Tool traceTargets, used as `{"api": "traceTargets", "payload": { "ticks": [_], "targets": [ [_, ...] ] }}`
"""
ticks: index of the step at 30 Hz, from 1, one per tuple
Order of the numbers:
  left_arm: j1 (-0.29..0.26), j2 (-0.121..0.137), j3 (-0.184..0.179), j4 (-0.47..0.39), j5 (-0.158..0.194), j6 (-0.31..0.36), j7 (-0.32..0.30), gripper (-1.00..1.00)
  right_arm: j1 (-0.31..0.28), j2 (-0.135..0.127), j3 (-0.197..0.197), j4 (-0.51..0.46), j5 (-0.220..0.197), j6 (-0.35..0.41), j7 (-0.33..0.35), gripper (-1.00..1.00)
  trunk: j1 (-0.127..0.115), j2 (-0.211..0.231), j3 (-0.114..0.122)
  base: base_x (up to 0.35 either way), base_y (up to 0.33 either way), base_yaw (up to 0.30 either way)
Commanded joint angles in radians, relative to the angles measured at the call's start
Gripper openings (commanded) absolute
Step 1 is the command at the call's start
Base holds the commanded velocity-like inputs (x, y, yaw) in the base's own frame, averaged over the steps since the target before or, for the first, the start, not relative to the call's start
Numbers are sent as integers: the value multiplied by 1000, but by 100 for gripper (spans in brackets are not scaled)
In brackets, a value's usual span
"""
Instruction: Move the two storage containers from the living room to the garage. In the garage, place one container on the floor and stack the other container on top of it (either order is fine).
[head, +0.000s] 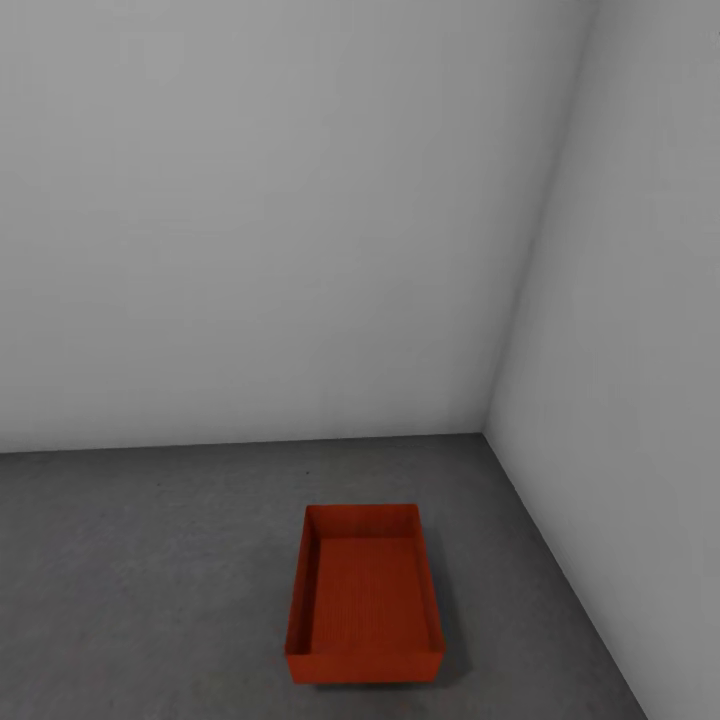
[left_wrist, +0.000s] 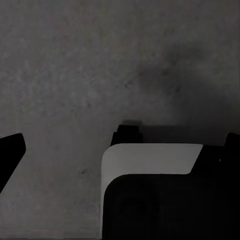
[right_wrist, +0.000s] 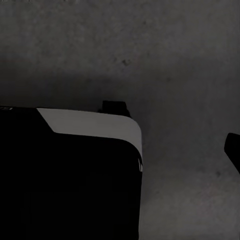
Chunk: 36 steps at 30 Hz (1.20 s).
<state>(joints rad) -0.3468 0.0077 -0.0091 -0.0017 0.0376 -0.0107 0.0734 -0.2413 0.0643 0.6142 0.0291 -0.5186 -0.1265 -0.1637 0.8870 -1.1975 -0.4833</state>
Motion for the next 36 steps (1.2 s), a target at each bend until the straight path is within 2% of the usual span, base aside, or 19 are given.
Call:
{"api": "traceTargets", "payload": {
  "ticks": [1,5,7,8,12,23,36],
  "targets": [
    [4,0,-1,0,4,-2,2,100,-1,1,9,2,-10,-5,-1,100,0,-1,-1,0,0,0],
    [7,-1,-1,0,15,-6,2,100,-1,0,7,2,-11,-6,-2,100,0,-1,-1,0,0,0],
    [7,-1,-1,0,34,-7,2,100,-1,0,7,2,-11,-5,-2,100,0,-1,-1,0,0,0],
    [8,-1,-1,0,59,-8,2,100,-1,0,7,2,-11,-3,-2,100,0,-1,-1,0,0,0],
    [8,0,0,0,75,-8,3,100,-1,0,7,2,-11,0,-2,100,0,-1,-1,0,0,0],
    [8,6,-2,-7,70,-9,9,100,-1,-13,11,2,-1,-7,-3,100,0,-1,-1,0,0,0],
    [8,7,-3,-5,69,-9,9,100,-1,-12,11,2,2,-9,-3,100,0,-1,-1,0,0,0]
  ]
}}
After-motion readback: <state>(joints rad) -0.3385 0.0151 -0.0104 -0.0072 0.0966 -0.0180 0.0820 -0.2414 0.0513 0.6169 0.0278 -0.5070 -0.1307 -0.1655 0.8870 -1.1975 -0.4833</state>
